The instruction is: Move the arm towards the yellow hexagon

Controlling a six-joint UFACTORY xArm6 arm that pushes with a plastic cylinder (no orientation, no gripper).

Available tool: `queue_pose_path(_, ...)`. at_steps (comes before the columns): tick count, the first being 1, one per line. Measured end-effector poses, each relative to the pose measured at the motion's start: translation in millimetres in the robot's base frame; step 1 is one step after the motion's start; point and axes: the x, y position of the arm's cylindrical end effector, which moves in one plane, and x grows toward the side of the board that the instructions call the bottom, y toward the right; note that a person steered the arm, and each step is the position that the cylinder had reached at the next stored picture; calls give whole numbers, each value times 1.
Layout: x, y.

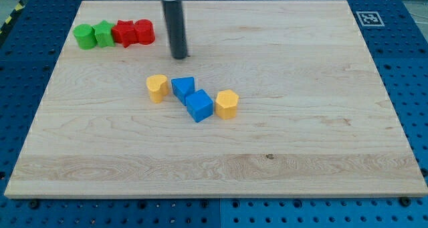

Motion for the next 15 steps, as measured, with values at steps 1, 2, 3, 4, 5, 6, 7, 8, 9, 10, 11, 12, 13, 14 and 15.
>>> queue_pose_path(1, -3, 38)
queue_pose_path(2, -3, 57)
queue_pose_path(3, 3, 58)
queue_pose_path(4, 15, 58)
queue_pose_path(5, 33, 61)
queue_pose_path(6, 43, 80)
queue_pose_path(7, 43, 114)
queue_pose_path(8, 44, 147)
queue_pose_path(9, 60, 150)
queue_pose_path(10, 77, 150)
queue_pose_path(11, 94, 143)
queue_pose_path(12, 102, 133)
queue_pose_path(13, 102, 118)
queue_pose_path(14, 102, 93)
queue_pose_path(15, 102, 67)
